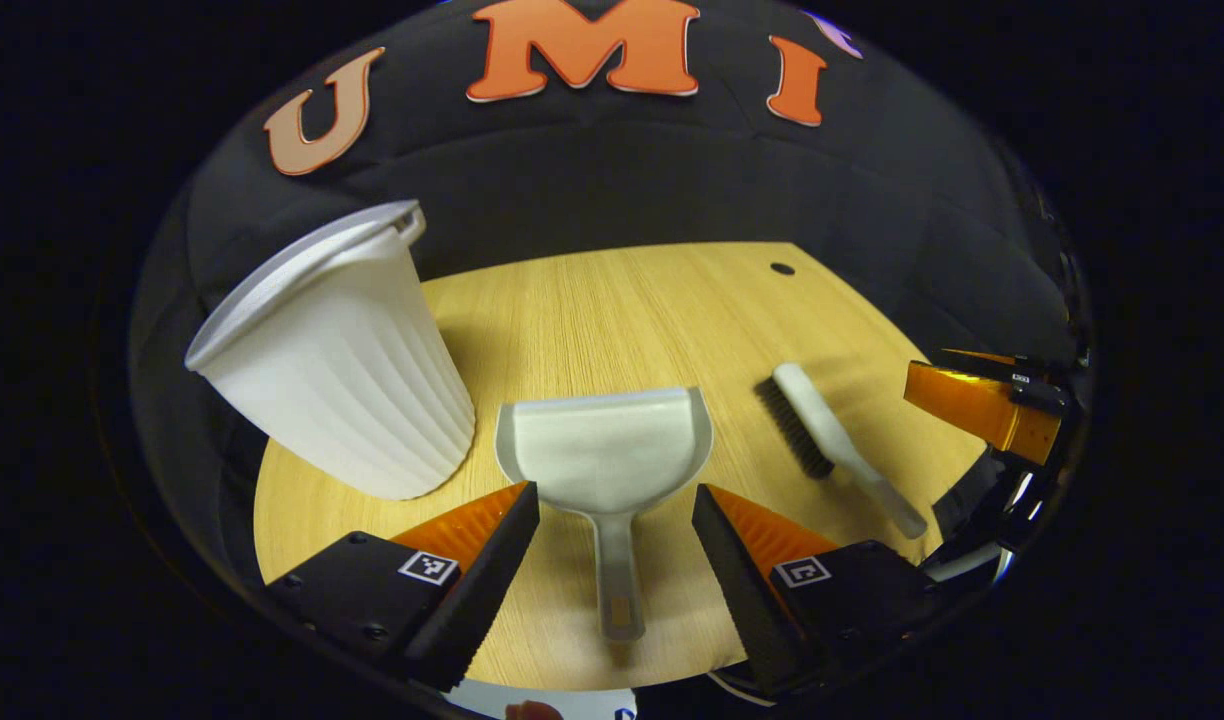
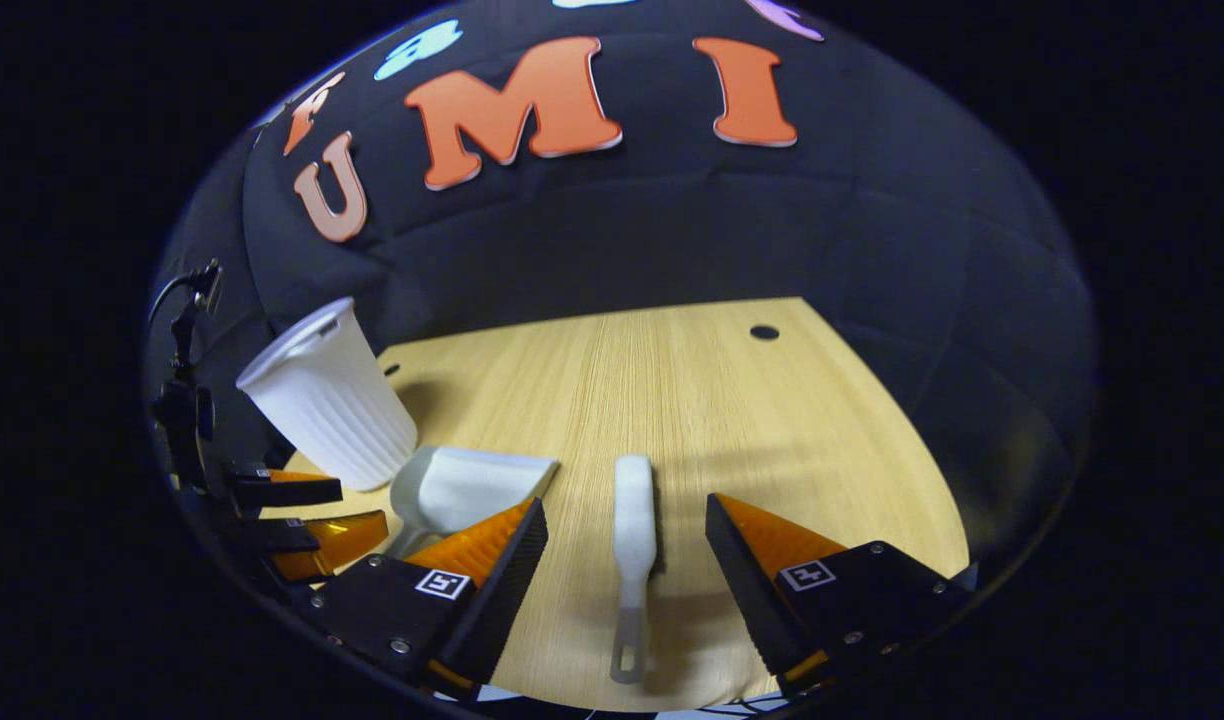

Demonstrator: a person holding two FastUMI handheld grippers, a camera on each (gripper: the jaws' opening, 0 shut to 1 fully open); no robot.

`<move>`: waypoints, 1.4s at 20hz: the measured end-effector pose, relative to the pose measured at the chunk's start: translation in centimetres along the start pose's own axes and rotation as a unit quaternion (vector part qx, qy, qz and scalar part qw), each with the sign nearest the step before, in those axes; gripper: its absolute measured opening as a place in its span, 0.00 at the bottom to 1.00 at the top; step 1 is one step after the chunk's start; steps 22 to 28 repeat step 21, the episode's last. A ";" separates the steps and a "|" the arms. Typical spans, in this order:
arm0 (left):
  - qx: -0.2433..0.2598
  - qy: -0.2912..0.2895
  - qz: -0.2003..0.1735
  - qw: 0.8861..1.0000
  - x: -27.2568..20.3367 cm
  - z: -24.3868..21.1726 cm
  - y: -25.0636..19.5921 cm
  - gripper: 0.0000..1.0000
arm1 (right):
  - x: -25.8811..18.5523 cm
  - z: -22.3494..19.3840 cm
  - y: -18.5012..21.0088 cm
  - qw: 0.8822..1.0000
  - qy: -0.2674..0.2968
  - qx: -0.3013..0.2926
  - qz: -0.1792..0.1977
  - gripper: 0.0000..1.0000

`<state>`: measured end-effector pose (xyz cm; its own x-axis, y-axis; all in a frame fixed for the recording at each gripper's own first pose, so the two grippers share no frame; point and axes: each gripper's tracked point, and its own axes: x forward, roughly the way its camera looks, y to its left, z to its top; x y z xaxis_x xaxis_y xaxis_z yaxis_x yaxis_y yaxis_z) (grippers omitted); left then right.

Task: Pick up the small broom and dustpan from the desktop, sweep the trash into the dustpan with the broom, and then empty the trash into the garbage bin.

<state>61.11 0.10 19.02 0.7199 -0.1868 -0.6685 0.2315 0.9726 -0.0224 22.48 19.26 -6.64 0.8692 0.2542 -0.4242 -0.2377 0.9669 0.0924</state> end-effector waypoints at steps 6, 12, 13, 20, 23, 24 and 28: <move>-0.070 -0.173 0.003 0.982 -5.6 5.2 10.2 0.99 | -8.6 11.4 1.4 0.981 -0.184 -0.055 -0.021 0.96; -0.034 -0.349 0.063 0.934 -11.7 6.9 9.0 0.98 | -12.4 14.6 2.4 0.957 -0.273 -0.092 -0.008 0.95; -0.020 -0.367 0.063 0.928 -12.4 6.6 8.5 0.96 | -12.2 14.5 2.4 0.958 -0.272 -0.089 -0.003 0.95; -0.014 -0.377 0.056 0.925 -13.7 6.8 8.8 0.96 | -12.0 14.8 1.6 0.962 -0.267 -0.059 0.011 0.95; -0.013 -0.376 0.059 0.925 -13.8 6.8 8.9 0.97 | -12.0 14.8 1.7 0.962 -0.267 -0.058 0.010 0.95; -0.013 -0.376 0.059 0.925 -13.8 6.8 8.9 0.97 | -12.0 14.8 1.7 0.962 -0.267 -0.058 0.010 0.95; -0.013 -0.376 0.059 0.925 -13.8 6.8 8.9 0.97 | -12.0 14.8 1.7 0.962 -0.267 -0.058 0.010 0.95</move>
